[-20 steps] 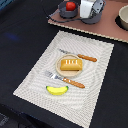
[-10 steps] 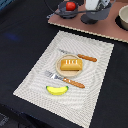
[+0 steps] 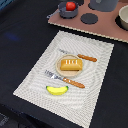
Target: Interact with the objects in diverse but meaningful ways.
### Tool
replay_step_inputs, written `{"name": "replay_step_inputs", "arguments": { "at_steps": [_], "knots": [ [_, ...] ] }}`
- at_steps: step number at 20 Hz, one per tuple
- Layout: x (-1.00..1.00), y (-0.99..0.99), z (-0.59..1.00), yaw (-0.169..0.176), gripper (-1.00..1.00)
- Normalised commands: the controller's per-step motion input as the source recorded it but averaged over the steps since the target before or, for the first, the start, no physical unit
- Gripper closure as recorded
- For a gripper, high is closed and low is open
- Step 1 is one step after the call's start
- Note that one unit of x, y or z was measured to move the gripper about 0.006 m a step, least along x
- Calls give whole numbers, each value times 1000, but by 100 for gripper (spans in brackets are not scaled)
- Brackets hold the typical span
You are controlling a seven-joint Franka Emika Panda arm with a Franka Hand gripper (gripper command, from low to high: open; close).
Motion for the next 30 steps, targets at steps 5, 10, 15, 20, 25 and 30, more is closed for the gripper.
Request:
{"name": "replay_step_inputs", "arguments": {
  "at_steps": [5,10,15,20,25,30],
  "knots": [
    [-687,-568,-146,0,100],
    [-707,-554,-225,0,100],
    [-715,-557,-281,0,100],
    [-703,-508,-348,-25,100],
    [-720,-442,-391,-54,100],
    [-734,-450,-355,-51,100]
  ]
}}
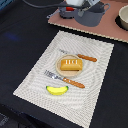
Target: Interact with the objects in diverse but meaningful ways.
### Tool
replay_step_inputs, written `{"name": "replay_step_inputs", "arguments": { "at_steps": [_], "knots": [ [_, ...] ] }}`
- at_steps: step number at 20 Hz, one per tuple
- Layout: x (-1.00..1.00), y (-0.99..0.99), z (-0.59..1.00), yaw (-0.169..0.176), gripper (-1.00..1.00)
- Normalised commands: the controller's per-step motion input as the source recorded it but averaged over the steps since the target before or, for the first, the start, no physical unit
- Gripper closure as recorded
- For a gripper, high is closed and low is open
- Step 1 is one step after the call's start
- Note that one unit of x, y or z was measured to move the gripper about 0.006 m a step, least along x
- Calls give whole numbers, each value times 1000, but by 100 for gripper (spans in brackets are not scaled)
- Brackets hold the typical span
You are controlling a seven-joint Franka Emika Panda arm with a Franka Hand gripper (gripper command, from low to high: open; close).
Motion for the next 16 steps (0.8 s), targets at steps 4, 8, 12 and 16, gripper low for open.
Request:
{"name": "replay_step_inputs", "arguments": {
  "at_steps": [4,8,12,16],
  "knots": [
    [-743,-455,-319,-47,100],
    [-804,-419,-182,-34,100],
    [-992,-141,83,-26,100],
    [-1000,-43,94,-42,100]
  ]
}}
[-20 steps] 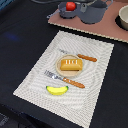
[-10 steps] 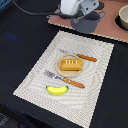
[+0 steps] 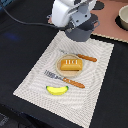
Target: Interact with the objects in diverse but meaningful ways.
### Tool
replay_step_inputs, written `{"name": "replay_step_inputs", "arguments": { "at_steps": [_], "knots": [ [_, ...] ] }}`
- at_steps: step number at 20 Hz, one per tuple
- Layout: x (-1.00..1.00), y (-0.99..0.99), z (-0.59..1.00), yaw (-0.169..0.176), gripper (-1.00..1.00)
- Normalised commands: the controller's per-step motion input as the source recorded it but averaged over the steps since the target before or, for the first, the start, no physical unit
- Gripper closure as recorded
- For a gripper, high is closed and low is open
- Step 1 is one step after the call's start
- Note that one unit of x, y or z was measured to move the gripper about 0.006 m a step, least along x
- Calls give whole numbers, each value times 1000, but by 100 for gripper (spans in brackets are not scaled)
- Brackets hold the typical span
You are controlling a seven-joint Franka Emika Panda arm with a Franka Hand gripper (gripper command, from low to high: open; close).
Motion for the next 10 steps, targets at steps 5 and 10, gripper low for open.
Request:
{"name": "replay_step_inputs", "arguments": {
  "at_steps": [5,10],
  "knots": [
    [-1000,-51,58,-43,100],
    [-989,-67,-59,-54,100]
  ]
}}
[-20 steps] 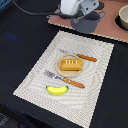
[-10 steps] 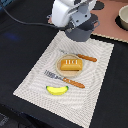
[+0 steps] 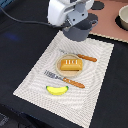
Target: Interact with the objects in diverse but meaningful ways.
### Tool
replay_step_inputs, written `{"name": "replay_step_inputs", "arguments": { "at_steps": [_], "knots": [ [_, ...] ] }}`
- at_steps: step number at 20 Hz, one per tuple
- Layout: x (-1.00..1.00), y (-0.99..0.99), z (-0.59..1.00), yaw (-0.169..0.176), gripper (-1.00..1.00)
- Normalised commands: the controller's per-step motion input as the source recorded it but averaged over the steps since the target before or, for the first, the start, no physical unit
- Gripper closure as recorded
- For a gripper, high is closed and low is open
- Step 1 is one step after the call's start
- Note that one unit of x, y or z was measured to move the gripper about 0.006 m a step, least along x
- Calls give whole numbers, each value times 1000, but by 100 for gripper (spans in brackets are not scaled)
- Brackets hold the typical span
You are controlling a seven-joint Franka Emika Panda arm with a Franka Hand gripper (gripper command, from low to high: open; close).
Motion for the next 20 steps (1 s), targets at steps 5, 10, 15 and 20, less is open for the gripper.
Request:
{"name": "replay_step_inputs", "arguments": {
  "at_steps": [5,10,15,20],
  "knots": [
    [-959,-132,-196,-64,100],
    [-957,-167,-233,-65,100],
    [-935,-185,-260,-61,100],
    [-926,-176,-297,-63,100]
  ]
}}
